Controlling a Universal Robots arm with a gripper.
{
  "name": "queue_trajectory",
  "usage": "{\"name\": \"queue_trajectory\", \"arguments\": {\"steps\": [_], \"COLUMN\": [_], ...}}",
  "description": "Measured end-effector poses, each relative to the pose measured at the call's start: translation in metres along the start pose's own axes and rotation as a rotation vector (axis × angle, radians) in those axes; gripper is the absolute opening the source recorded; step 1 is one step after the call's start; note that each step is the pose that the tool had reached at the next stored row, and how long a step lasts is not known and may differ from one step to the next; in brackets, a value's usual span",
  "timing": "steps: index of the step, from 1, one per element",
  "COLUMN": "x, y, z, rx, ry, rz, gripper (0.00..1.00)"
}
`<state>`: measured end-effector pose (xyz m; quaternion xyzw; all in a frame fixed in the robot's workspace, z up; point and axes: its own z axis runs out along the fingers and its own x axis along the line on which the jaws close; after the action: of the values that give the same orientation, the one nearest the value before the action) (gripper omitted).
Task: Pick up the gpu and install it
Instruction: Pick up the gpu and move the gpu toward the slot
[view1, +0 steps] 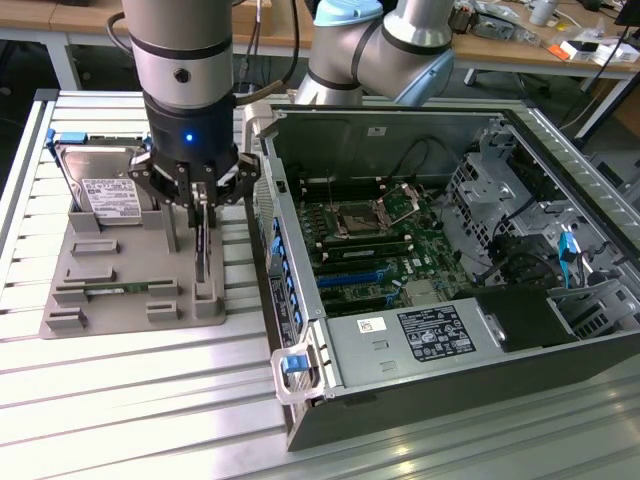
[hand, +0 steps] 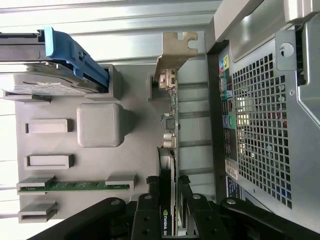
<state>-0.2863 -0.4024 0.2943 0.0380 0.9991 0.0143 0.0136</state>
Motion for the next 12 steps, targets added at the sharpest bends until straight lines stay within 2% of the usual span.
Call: {"name": "queue_trajectory", "arguments": {"steps": [12], "x": [0.000], "y": [0.0003], "z": [-0.0122], "rx": [0.0000], "ry": [0.0000], "rz": [0.000], "gripper": [0.26]}}
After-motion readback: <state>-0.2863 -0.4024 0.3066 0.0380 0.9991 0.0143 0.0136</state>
